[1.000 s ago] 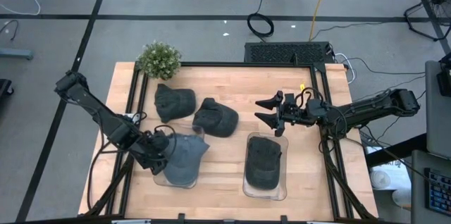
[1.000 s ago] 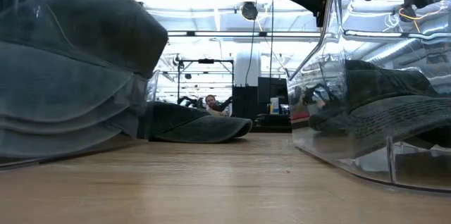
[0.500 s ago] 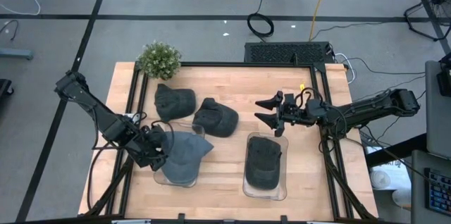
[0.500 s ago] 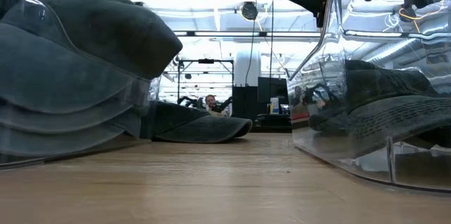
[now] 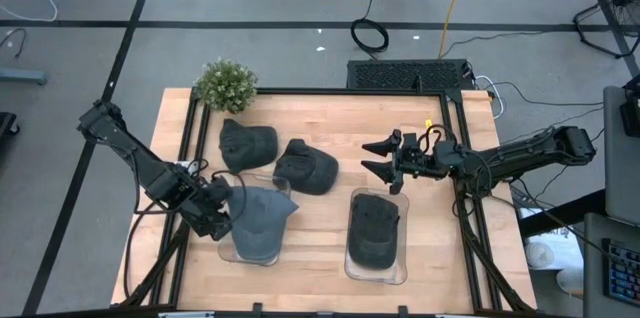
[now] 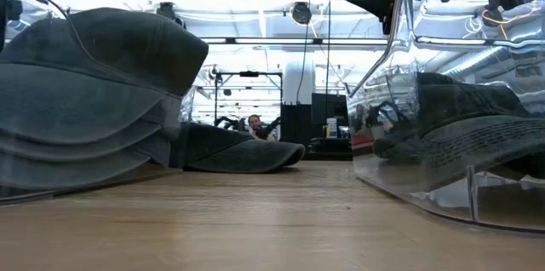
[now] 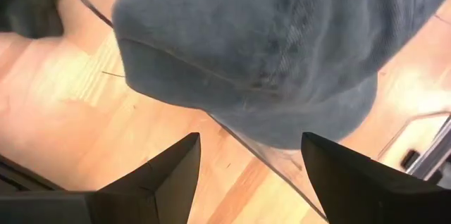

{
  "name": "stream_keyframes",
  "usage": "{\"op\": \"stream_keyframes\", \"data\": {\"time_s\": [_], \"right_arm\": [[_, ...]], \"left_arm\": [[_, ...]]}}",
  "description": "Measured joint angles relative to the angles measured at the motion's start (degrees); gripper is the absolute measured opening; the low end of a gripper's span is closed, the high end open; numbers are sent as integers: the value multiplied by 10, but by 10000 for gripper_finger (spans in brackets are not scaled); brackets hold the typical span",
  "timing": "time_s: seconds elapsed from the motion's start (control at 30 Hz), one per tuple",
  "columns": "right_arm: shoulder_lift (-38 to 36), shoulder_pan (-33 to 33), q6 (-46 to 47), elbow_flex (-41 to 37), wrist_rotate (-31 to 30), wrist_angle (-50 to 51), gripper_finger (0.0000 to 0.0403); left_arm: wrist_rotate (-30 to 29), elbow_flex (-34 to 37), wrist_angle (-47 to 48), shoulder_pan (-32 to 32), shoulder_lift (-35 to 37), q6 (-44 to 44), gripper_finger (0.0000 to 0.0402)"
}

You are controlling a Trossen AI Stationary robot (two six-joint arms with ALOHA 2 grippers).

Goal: Pick & Place hat
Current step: Put the gray cap into the left transparent bin

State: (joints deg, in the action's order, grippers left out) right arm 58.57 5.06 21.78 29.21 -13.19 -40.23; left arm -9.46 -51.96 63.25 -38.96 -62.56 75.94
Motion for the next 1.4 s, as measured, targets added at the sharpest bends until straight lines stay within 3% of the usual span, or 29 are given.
{"op": "stream_keyframes", "data": {"time_s": [0.23,0.43,0.57,0.67,0.87,1.13,1.4], "right_arm": [[0,0,0,0,0,0,254],[0,0,0,0,0,2,254],[0,0,0,0,0,2,254],[0,0,0,0,0,2,254],[0,0,0,0,0,2,254],[0,0,-1,0,0,4,254],[0,0,0,0,0,19,254]], "left_arm": [[-40,0,-80,-6,0,-114,253],[-31,0,-166,9,-1,-210,253],[-27,0,-166,26,-1,-219,252],[12,0,-155,34,-1,-252,242],[20,0,-102,38,-1,-242,179],[5,-17,-140,32,7,-337,20],[-9,-17,-146,37,-45,-375,4]]}}
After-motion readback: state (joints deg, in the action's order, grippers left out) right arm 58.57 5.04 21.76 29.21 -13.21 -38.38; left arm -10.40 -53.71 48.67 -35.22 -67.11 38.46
